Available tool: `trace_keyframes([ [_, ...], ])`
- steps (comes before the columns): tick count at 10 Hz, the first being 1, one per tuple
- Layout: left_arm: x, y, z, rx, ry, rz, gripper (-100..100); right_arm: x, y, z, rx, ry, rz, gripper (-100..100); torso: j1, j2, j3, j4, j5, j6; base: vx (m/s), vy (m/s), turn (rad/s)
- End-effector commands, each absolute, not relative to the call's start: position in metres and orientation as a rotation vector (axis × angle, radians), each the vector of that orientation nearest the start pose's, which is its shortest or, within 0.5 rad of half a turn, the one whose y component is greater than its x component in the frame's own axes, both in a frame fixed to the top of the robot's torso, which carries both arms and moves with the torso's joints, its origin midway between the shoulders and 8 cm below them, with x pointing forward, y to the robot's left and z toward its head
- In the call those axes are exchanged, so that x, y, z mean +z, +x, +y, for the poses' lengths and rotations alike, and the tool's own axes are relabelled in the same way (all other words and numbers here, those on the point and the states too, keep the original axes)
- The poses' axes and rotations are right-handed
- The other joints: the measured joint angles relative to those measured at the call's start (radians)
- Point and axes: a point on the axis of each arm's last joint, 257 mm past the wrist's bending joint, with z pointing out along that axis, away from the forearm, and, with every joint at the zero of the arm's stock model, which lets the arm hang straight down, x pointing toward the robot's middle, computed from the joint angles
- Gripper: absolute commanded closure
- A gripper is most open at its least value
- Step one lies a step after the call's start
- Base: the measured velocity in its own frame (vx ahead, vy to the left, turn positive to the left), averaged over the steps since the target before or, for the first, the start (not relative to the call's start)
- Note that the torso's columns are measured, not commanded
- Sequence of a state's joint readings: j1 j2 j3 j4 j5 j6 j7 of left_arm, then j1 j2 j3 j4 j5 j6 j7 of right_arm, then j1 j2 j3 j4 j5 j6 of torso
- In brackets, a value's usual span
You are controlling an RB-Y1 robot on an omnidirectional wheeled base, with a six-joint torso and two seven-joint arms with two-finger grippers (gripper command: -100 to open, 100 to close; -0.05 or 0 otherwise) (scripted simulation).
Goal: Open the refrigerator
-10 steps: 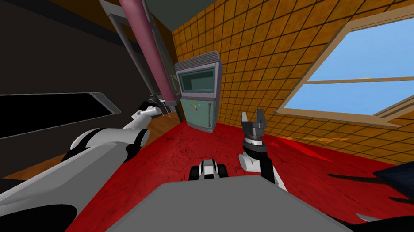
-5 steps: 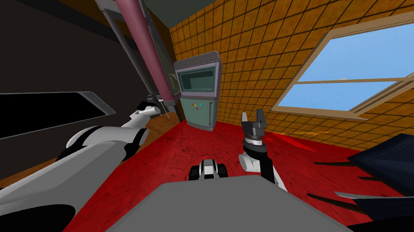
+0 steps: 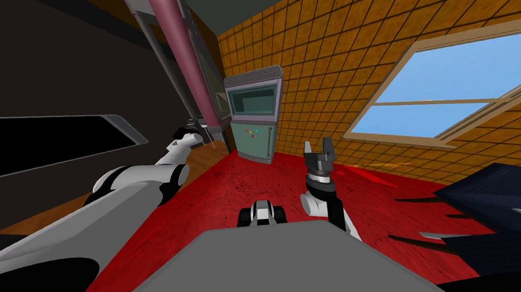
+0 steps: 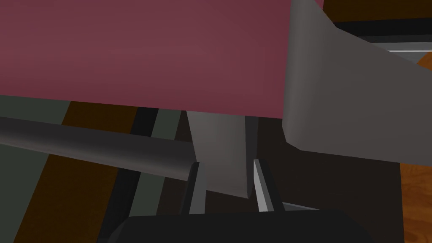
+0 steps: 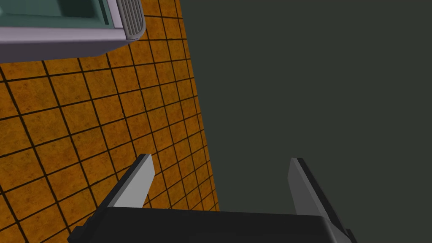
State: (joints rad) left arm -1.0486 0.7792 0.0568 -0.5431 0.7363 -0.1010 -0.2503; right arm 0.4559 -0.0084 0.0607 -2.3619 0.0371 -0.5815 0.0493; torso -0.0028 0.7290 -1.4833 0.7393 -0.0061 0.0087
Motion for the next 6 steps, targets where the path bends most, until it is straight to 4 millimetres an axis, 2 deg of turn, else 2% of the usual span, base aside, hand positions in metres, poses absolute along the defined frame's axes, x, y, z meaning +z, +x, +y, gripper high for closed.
trace_keyframes([
  [1,0.137,0.7,0.555,-1.035,-1.109,0.731,100,0.086,0.314,-0.244,1.35,0.457,0.504,0,-0.01,-0.002,-0.001,0.0,-0.003,0.001,0.01,0.05,0.004],
  [2,0.133,0.7,0.558,-1.038,-1.122,0.726,100,0.086,0.314,-0.244,1.35,0.458,0.504,0,-0.017,-0.001,0.0,-0.002,-0.004,0.002,0.013,-0.021,0.004],
  [4,0.122,0.708,0.543,-1.033,-1.111,0.782,100,0.086,0.314,-0.244,1.351,0.458,0.504,0,-0.01,-0.002,-0.001,-0.003,-0.002,0.003,-0.002,-0.038,0.003],
  [5,0.127,0.703,0.552,-1.047,-1.126,0.745,100,0.086,0.314,-0.244,1.351,0.458,0.504,0,-0.004,-0.002,-0.001,-0.002,0.0,0.003,-0.007,-0.02,-0.01],
  [6,0.128,0.703,0.552,-1.035,-1.12,0.75,100,0.086,0.314,-0.244,1.351,0.458,0.504,0,0.0,-0.003,-0.002,-0.002,0.001,0.002,-0.008,-0.007,-0.009],
])
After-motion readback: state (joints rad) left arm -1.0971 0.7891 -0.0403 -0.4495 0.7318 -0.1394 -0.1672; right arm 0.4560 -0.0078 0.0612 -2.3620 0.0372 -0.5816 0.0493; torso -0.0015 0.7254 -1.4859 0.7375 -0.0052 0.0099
